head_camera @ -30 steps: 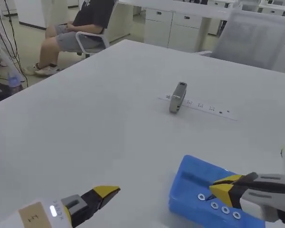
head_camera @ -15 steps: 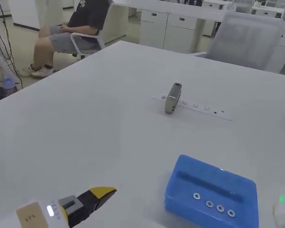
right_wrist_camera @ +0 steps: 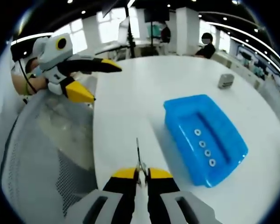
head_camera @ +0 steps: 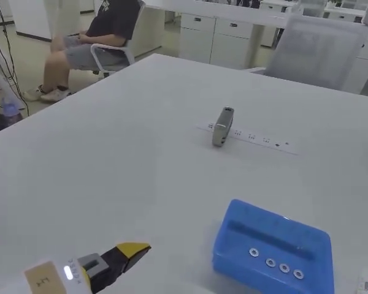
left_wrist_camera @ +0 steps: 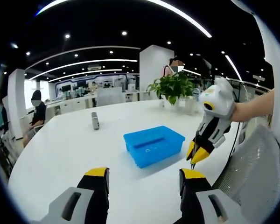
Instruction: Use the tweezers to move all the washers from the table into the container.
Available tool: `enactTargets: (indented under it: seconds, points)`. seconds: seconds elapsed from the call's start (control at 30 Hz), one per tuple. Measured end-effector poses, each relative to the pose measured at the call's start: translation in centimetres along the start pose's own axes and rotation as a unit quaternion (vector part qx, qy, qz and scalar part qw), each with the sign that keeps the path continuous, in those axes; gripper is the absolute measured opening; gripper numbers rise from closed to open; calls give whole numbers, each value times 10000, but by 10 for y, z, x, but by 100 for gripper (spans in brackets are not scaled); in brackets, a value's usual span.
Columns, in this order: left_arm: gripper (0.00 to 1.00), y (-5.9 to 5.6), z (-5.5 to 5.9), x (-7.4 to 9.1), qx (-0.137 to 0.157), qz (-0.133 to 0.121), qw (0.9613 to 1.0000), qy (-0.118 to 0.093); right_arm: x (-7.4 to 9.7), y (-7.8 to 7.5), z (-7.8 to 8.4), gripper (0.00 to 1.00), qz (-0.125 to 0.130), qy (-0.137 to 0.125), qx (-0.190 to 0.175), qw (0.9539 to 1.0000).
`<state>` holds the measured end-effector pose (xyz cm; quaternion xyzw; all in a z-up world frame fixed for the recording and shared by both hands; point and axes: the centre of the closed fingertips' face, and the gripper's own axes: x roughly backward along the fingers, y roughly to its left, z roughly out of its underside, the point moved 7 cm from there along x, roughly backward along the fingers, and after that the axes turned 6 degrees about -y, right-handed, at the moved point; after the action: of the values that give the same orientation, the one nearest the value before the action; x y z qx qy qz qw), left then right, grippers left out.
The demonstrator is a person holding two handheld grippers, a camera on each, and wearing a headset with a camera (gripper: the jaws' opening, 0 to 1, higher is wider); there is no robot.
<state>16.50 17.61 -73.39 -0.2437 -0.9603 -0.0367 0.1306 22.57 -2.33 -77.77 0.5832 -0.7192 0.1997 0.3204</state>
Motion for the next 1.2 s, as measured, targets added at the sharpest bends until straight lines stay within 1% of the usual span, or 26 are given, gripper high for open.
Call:
enactTargets:
  seconds: [0.1, 0.13, 0.17, 0.23, 0.27, 0.3, 0.4, 0.43, 0.57, 0.6, 0.67, 0.87, 0.97, 1.03, 1.07, 1.13, 1.17, 1.2]
  points:
    - [60, 0, 0, 0, -5, 0, 10000, 7, 1, 1, 2, 5, -3, -176, -71, 9998]
    - [60, 0, 0, 0, -6, -2, 10000, 7, 2, 2, 2, 5, -14, -306, -181, 9994]
    - [60, 0, 0, 0, -4, -4, 10000, 10, 3, 2, 1, 5, -7, -397, -210, 9990]
    - [60, 0, 0, 0, -10, -4, 10000, 4, 5, 3, 1, 5, 22, -447, -192, 9988]
    - [60, 0, 0, 0, -8, -3, 10000, 5, 5, 4, -1, 4, 15, -444, -95, 9990]
    - [60, 0, 0, 0, -6, -5, 10000, 4, 5, 5, -3, 4, -1, -414, 112, 9991]
    - [59, 0, 0, 0, -1, -11, 10000, -11, 3, 10, -8, 4, -126, -353, 295, 9989]
    - [59, 0, 0, 0, 3, -9, 10000, -12, 1, 12, -10, 4, -205, -280, 383, 9987]
    - [58, 0, 0, 1, -2, -9, 10000, -14, -3, 13, -16, 4, -247, 66, 827, 9962]
    - [58, 1, 0, 1, 0, -10, 10000, -16, -4, 13, -17, 4, -264, 108, 907, 9955]
    - [57, 1, 0, 1, 3, -9, 10000, -23, -6, 13, -20, 4, -318, 233, 985, 9944]
    - [56, 1, -1, 1, -1, -18, 10000, -43, -10, 10, -23, 4, -396, 408, 1106, 9922]
    - [56, 1, -1, 1, -1, -21, 10000, -46, -11, 10, -24, 4, -453, 509, 1084, 9918]
    - [56, 1, -1, 1, 10, -18, 10000, -45, -10, 10, -23, 0, -520, 602, 1148, 9902]
    - [56, 1, -1, 1, 9, -17, 10000, -47, -11, 11, -25, 0, -570, 568, 1058, 9911]
    - [56, 1, -1, 0, 3, -18, 10000, -49, -14, 9, -23, 0, -525, 604, 1103, 9907]
    - [56, 1, -1, 0, 0, -19, 10000, -47, -15, 6, -18, 0, -446, 668, 1080, 9909]
    - [56, 1, -1, 0, 4, -16, 10000, -46, -16, 4, -16, 0, -395, 623, 1068, 9915]
